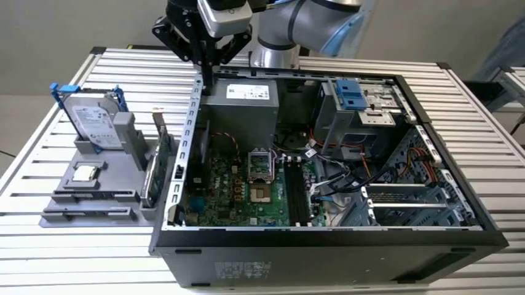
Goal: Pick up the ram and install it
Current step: 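Reach for the ram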
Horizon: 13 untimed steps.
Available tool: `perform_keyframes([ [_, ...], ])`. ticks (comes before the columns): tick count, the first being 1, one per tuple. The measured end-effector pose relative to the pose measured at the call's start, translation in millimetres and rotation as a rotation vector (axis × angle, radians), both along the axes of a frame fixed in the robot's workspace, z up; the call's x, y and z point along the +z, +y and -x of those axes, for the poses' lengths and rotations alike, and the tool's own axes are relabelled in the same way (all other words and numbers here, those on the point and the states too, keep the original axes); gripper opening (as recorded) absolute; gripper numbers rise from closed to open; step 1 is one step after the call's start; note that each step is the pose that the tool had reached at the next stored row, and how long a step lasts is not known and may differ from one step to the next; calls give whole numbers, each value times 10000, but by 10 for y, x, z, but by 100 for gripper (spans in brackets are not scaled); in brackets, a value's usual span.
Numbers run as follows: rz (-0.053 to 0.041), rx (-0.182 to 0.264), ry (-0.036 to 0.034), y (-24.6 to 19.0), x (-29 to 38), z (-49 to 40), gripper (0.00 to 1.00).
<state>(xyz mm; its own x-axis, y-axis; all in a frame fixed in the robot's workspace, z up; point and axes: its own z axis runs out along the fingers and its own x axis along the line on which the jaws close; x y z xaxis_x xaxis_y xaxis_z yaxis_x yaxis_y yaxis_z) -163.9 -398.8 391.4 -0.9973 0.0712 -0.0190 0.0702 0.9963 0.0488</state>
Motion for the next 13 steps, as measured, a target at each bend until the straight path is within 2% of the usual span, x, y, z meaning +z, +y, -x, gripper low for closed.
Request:
perform_keyframes([
  [13, 0, 0, 2, 0, -15, 213, 0],
])
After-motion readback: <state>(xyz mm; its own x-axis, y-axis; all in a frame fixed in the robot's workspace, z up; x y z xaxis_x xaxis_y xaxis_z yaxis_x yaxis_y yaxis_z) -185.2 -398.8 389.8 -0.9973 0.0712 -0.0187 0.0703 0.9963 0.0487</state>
